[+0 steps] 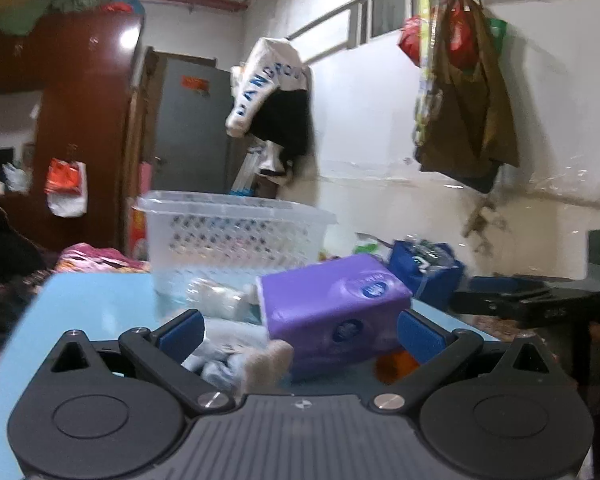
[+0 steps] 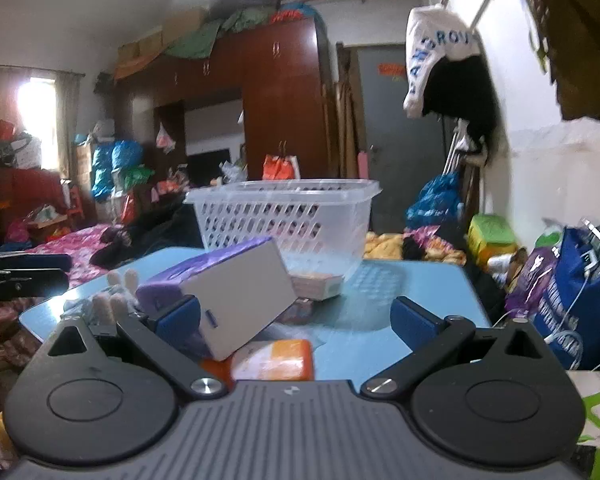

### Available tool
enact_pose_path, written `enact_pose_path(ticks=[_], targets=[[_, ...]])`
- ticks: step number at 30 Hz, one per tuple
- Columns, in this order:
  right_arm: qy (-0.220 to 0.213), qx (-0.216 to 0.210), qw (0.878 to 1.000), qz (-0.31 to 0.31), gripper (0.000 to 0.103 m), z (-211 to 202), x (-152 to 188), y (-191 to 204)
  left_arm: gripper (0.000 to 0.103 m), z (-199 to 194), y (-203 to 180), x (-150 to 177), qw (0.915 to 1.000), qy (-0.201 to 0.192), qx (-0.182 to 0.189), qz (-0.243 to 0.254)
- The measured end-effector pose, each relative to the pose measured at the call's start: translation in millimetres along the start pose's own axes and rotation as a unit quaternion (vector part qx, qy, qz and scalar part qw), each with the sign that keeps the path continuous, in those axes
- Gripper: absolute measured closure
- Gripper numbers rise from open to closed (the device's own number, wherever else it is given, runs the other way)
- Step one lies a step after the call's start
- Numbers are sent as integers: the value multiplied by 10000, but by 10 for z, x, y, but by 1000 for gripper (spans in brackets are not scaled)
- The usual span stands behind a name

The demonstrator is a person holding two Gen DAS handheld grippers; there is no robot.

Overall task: Organize objects
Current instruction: 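Close the left tool on the white plush bunny and light blue cloth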

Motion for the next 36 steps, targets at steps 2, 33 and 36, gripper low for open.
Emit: enact_pose_path(ticks=[2, 33, 36], targets=[[87, -58, 9999, 96, 0, 26, 9, -7, 0, 83, -67, 43, 9998, 77, 40, 155], [542, -1560, 9858, -296, 19, 457, 189, 926, 9, -350, 723, 321, 9962, 361, -782, 97], [563, -1631, 9845, -305, 25, 578, 197, 1057, 10, -329, 781, 347, 9974, 368, -613, 122]])
Point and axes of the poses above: each gripper's, at about its wrist camera, not at the fingertips, and z roughly the way its jaws point, y to its left, x to its underside, the point moved 1 cm from there along z, roughly the way its jaws point, and after that the axes turned 6 degrees about -z, right-handed, at the moved point
